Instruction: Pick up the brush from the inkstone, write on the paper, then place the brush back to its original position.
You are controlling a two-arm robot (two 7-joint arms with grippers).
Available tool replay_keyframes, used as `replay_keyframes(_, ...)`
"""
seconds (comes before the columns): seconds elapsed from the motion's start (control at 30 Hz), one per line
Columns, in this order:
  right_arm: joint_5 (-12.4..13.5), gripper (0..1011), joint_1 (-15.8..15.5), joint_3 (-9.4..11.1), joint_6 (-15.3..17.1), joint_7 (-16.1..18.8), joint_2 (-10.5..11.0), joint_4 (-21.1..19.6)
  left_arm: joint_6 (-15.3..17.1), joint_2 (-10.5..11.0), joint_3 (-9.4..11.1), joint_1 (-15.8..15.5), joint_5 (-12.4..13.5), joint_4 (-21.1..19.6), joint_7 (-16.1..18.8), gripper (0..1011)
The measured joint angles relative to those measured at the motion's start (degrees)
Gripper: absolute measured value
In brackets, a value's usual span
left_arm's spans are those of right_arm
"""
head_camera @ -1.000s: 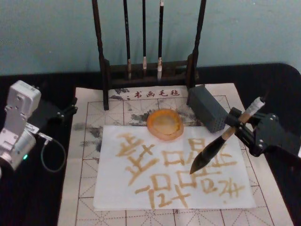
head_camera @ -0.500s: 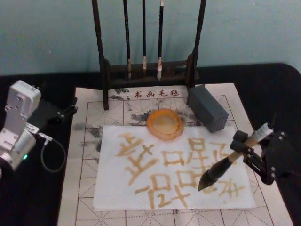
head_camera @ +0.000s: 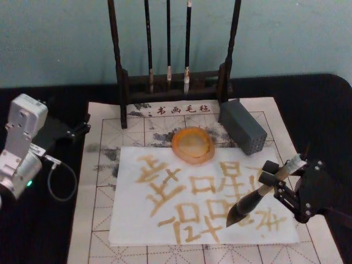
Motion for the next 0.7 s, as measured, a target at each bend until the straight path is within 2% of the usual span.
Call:
replay_keyframes(0.37,-2.0,179,1.21,-1.28,-0.27,-0.4,-0.48,0.74,0.0,0.0,0.0,0.0,0.01,0.0,0.0,1001)
replay_keyframes(0.7,-2.73,179,2.27,-2.09,-0.09,-0.77,-0.93,1.75,0.0,0.0,0.0,0.0,0.0,0.0,0.0,1001)
